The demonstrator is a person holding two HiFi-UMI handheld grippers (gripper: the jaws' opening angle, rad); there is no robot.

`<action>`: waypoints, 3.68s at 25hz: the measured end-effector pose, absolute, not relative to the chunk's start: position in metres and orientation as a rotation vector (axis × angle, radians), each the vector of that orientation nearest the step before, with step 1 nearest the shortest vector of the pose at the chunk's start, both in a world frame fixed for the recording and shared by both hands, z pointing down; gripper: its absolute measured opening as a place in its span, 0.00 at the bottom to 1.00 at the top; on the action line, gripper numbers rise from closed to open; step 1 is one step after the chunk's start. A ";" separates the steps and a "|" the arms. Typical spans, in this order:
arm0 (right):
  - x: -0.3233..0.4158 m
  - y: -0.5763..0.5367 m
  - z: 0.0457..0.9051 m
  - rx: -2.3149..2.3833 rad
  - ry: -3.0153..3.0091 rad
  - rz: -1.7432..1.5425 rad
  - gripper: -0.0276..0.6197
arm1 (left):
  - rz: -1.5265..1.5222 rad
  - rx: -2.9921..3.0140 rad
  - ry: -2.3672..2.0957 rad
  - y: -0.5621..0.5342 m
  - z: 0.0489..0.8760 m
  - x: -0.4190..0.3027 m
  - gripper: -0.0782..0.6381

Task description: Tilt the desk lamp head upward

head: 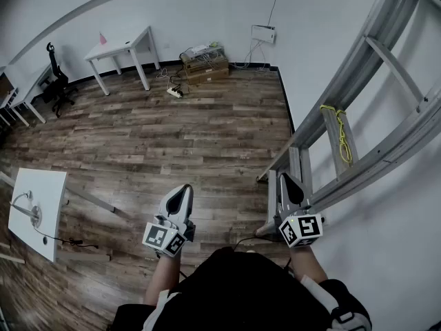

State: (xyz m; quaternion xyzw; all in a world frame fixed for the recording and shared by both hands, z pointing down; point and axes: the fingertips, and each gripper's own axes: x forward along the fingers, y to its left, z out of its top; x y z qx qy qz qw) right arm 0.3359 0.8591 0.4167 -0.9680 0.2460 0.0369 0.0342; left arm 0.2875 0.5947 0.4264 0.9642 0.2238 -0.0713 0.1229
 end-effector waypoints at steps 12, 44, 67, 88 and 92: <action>0.339 0.862 0.421 -2.973 0.739 0.109 0.04 | -0.195 2.808 0.637 0.592 0.429 0.291 0.11; 0.341 0.726 0.429 -2.607 1.504 0.040 0.04 | -0.192 2.908 -0.194 0.522 0.445 0.167 0.11; 0.205 0.457 0.425 -2.202 2.022 0.004 0.04 | -0.291 2.844 -0.886 0.339 0.449 -0.055 0.11; 0.107 0.293 0.446 -1.857 2.355 -0.111 0.04 | -0.280 2.706 -1.330 0.268 0.470 -0.171 0.11; 0.112 0.246 0.442 -1.771 2.427 -0.119 0.04 | -0.268 2.677 -1.409 0.244 0.466 -0.161 0.11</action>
